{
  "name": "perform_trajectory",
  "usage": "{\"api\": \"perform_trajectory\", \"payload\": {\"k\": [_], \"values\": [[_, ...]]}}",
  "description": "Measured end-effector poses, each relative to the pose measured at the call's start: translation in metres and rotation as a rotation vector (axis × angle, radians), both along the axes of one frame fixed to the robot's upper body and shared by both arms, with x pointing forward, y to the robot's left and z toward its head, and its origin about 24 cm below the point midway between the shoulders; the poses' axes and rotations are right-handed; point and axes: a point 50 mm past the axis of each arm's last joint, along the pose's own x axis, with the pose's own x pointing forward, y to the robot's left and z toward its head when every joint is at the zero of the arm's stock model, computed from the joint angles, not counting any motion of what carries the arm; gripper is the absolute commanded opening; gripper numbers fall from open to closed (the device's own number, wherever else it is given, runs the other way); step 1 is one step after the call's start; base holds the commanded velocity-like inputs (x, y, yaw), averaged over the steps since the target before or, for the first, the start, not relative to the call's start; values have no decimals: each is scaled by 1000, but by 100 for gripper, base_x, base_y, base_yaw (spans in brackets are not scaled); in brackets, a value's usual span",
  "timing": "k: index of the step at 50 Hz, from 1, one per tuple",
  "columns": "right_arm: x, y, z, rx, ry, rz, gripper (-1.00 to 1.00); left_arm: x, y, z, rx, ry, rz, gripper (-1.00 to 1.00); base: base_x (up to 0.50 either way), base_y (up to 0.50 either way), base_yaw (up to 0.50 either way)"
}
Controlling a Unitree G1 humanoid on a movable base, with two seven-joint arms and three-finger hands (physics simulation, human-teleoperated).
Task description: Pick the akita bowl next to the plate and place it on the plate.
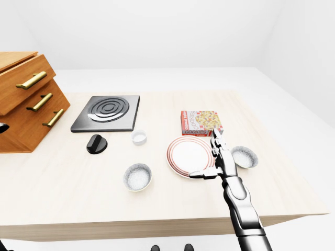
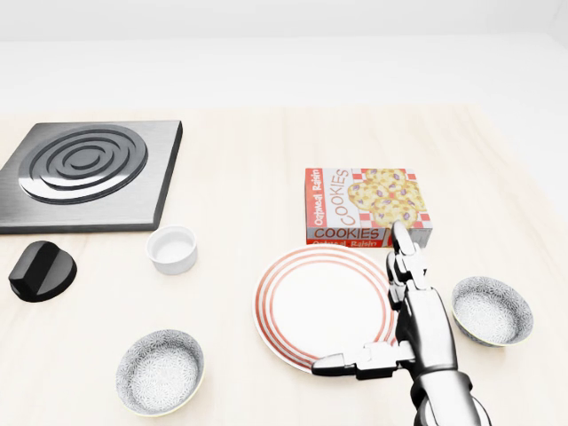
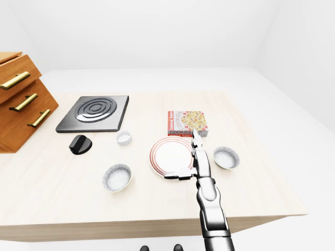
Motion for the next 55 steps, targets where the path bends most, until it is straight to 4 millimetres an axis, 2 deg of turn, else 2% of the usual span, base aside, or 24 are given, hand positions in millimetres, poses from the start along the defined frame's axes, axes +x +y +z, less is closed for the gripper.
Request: {"api": "perform_trajectory", "payload": {"k": [39,47,55], "values": [[1,0,-6,-12,11,-3,100,-17,64,-74,-243,270,155,100,0,0,0],[1,0,-6,-14,12,-4,100,-20,75,-93,-303,330,179,100,0,0,0],[1,0,-7,-16,13,-3,100,-25,82,-103,-342,355,200,100,0,0,0]]}}
